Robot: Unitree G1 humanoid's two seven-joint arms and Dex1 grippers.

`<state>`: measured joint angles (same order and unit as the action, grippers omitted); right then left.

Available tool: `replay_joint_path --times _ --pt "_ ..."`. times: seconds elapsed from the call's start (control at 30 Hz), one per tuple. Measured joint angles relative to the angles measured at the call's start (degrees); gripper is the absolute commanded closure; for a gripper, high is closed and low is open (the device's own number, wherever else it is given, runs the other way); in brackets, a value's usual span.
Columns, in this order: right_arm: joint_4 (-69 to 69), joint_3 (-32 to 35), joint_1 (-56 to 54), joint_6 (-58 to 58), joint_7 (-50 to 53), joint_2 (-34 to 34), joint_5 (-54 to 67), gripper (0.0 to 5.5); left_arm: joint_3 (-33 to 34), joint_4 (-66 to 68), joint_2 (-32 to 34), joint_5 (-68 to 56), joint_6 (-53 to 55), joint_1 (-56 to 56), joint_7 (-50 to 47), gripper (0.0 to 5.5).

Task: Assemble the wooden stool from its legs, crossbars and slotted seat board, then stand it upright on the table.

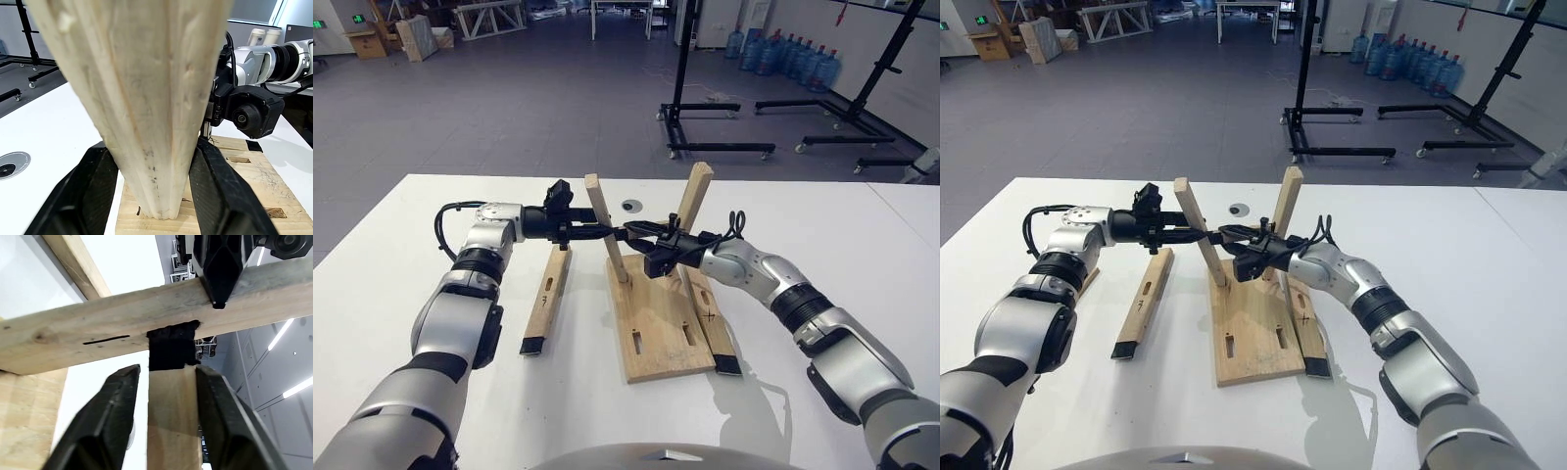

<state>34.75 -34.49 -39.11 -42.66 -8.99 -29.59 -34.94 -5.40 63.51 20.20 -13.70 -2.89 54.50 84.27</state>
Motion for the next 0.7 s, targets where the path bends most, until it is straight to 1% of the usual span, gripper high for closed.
replay_joint_path --times 0.17,0.3,0.37,0.43,0.47,0.57,0.63,0.7 --pt "-1.26 0.2 1.5 0.06 -2.67 -1.15 3.04 2.03 -0.14 0.01 0.08 0.62 0.15 0.75 0.46 3.47" --pt "-5.18 0.91 3.03 1.35 -3.63 -2.6 3.14 2.03 -0.45 -0.05 0.06 0.92 0.35 1.62 1.29 3.47" --pt "-8.46 0.35 4.63 -1.42 -5.37 -3.56 2.11 2.03 -0.42 0.01 0.5 1.44 0.96 1.93 0.86 3.47" --pt "-8.85 -0.27 8.1 -2.86 -6.96 -3.75 2.03 2.03 -0.17 0.0 1.36 1.54 1.2 2.52 0.44 3.47" --pt "-9.31 0.34 8.41 -3.42 -7.65 -4.18 3.0 2.03 0.03 0.0 1.79 1.57 1.28 2.54 0.42 3.47" --pt "-13.53 4.87 8.18 -4.3 -8.72 -5.72 7.32 2.03 0.06 0.08 2.07 2.04 1.44 2.55 0.3 3.47" --pt "-15.46 6.48 8.14 -4.19 -9.3 -5.8 8.26 2.03 0.14 0.07 2.11 2.12 1.46 2.55 0.3 3.47" --pt "-17.06 8.36 8.35 -3.35 -10.34 -5.57 11.84 2.03 0.26 0.07 2.24 2.21 1.49 2.55 0.35 3.47"
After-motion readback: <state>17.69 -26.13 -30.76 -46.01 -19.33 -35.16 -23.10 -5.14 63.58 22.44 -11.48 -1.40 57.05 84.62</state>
